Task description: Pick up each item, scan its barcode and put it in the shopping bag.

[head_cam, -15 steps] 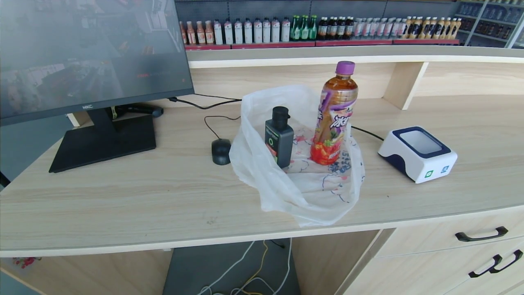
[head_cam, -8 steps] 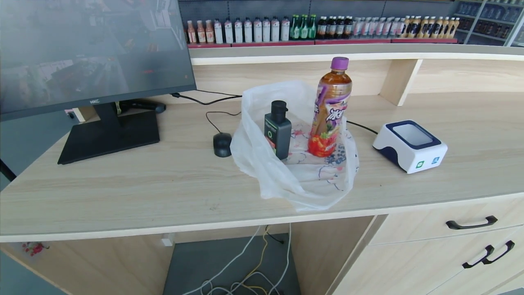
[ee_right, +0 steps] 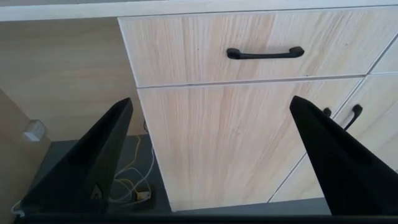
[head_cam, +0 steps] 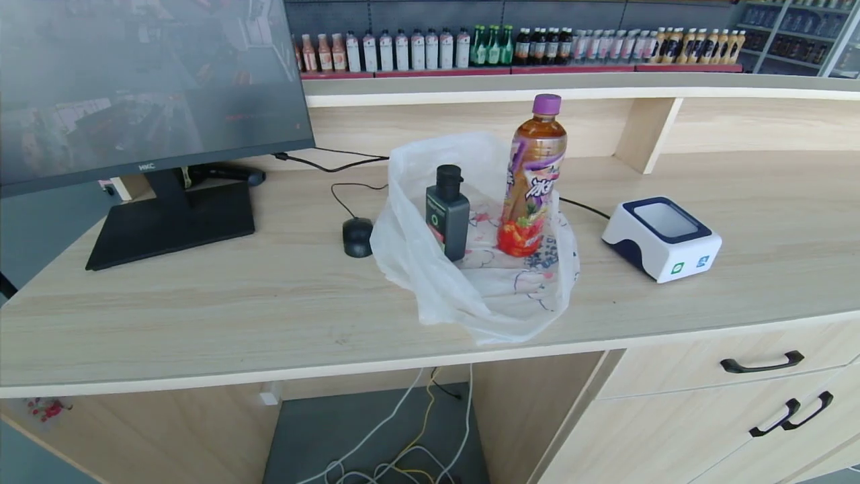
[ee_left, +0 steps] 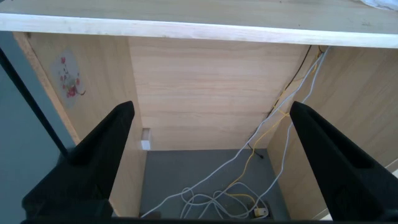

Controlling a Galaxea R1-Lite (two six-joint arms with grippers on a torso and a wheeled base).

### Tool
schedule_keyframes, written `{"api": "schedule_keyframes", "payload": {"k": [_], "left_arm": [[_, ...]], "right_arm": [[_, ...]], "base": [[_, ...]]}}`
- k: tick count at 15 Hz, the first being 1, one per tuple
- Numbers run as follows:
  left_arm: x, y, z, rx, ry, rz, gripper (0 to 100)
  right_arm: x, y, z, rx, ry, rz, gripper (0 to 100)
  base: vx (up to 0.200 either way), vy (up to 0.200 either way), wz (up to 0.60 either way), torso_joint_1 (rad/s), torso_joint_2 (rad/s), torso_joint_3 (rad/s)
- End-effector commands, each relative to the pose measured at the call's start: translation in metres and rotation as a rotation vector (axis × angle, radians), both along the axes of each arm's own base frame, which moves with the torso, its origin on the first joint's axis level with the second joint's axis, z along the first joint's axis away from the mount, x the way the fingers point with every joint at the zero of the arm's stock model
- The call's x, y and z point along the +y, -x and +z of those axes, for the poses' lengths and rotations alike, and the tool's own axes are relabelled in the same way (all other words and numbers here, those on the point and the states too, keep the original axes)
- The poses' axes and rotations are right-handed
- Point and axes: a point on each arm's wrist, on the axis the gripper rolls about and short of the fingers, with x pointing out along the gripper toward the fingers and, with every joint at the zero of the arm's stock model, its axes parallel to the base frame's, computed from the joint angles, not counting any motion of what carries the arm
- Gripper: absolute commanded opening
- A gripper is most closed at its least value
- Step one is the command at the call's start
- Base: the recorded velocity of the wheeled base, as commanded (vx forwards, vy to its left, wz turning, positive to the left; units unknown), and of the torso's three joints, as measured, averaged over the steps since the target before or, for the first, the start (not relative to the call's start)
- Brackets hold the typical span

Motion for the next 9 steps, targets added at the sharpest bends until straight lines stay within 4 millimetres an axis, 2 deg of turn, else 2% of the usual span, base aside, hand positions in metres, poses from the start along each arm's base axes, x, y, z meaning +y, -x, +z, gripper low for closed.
{"api": "schedule_keyframes", "payload": {"k": [1,9], "left_arm": [[0.0,0.0,0.0,0.0,0.0,0.001,100],[0.0,0.0,0.0,0.0,0.003,0.001,100]], "right_arm": [[0.0,-0.0001,-0.0001,0.002,0.001,0.001,100],[0.0,-0.0001,-0.0001,0.002,0.002,0.001,100]], "base": [[0.0,-0.2,0.0,0.022,0.02,-0.002],[0.0,-0.2,0.0,0.004,0.0,0.0]]}}
